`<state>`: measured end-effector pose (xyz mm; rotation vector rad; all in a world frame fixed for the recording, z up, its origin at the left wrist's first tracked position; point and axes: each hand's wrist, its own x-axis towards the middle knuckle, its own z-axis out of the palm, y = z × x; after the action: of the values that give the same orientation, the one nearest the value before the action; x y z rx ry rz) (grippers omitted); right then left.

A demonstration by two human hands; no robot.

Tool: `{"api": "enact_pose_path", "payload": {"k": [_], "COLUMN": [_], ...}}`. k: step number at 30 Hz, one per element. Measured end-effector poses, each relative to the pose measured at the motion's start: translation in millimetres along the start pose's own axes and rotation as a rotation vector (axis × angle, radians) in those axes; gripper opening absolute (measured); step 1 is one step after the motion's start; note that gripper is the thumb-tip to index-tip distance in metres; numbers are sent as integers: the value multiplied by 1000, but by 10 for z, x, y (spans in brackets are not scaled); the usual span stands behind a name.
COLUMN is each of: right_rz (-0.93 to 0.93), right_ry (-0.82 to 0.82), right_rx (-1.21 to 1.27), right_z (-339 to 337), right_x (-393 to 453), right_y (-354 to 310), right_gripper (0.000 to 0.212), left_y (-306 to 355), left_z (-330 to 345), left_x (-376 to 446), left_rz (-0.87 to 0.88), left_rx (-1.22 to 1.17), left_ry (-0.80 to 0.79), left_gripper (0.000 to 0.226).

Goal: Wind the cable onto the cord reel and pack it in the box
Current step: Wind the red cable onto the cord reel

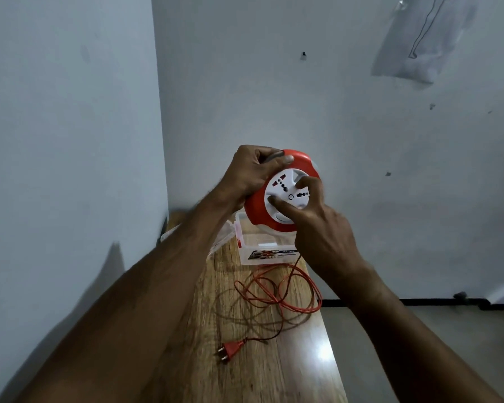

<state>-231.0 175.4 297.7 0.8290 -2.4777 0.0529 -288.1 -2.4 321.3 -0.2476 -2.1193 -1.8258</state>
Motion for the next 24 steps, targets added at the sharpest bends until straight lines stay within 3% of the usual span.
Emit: {"api": "enact_pose_path", "payload": {"k": [7, 11, 13, 17, 24], "right_rz": [-143, -195, -184, 27, 641], "right_ry": [-66, 63, 122, 251, 424], "right_rx": [-187, -273, -260, 33, 690], "right_z": [-92, -24, 30, 81, 163], "right_x": [104, 158, 165, 173, 141], "right_y": [58, 79, 113, 167, -49], "right_gripper": [79, 60, 60, 59, 57], "left_y": [23, 35, 41, 36, 16], "left_z": [-45, -13, 15, 54, 177], "left_x": [-5, -2, 4, -11, -19], "left_rz": [-20, 8, 29, 35, 64], "left_rx": [-11, 21, 65, 54, 20], "left_ry": [-60, -80, -81, -78, -33], "left_gripper": [23, 25, 28, 27, 31]}}
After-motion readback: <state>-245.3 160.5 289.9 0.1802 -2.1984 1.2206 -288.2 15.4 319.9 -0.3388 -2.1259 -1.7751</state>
